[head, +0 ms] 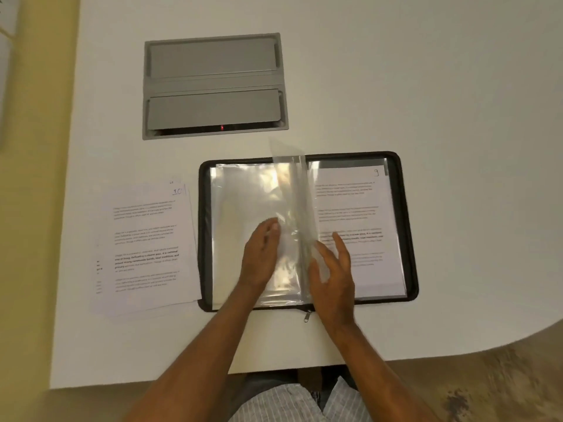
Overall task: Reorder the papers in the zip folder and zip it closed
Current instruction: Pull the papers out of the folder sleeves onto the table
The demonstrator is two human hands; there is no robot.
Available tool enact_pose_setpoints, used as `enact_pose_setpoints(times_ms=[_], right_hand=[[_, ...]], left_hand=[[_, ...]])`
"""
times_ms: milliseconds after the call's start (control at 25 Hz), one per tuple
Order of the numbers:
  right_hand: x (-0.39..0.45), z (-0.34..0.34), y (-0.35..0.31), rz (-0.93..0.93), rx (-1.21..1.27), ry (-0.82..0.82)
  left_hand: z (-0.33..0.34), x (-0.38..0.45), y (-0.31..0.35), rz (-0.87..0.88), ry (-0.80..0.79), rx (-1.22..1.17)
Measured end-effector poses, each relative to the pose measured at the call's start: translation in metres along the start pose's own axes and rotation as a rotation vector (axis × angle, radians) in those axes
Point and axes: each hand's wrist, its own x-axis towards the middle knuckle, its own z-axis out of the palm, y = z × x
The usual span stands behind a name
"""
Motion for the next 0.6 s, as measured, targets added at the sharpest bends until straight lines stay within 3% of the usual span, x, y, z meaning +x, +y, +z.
enact_pose_setpoints(times_ms=[120, 240, 320, 440, 600], right_hand=[[-0.013, 0.028, -0.022, -0.11, -0.052, -0.237], [-0.025, 0.048, -0.024, -0.252, -0.153, -0.5], [-0.027, 0.051, -0.023, -0.315, -0.179, -0.611], [-0.025, 0.045, -0.02, -0.347, -0.14, -0.728], [-0.023, 0.034, -0.012, -0.359, -0.029, -0.745]], left_hand=[[-0.037, 0.001, 0.018, -0.223, 0.143, -0.407], [-0.071, 0.004, 0.011, -0.266, 0.255, -0.424], [-0.082, 0.006, 0.0, -0.25, 0.365, -0.226], [-0.079, 0.004, -0.004, -0.108, 0.461, 0.293], [-0.044, 0.001, -0.003, 0.305, 0.311, 0.674]])
